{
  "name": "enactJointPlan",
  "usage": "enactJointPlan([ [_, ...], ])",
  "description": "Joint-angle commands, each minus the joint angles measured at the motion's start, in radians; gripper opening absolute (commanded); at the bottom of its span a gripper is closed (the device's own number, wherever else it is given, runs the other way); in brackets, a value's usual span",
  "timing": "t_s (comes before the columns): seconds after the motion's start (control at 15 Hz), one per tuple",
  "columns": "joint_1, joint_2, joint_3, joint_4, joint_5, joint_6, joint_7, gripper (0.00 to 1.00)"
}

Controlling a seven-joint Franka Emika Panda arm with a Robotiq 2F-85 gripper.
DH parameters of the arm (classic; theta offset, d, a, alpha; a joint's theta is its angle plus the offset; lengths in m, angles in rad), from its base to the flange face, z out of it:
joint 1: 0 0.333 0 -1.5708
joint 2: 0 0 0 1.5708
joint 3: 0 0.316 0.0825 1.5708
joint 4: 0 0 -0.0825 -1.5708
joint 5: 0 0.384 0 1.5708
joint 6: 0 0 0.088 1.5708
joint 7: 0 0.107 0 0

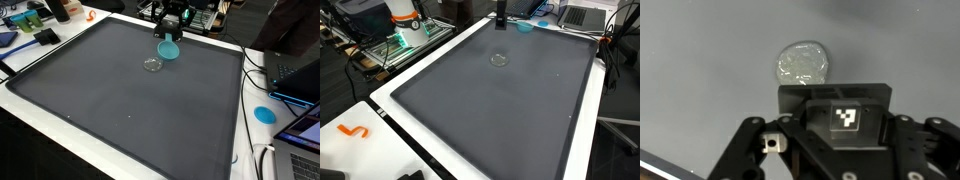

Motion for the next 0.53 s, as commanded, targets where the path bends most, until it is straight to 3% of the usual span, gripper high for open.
enactJointPlan([
  [0.0,0.006,0.037,-0.009,0.053,-0.039,-0.01,0.061,0.31],
  [0.47,-0.002,0.049,-0.035,0.111,-0.007,-0.022,0.06,0.31],
])
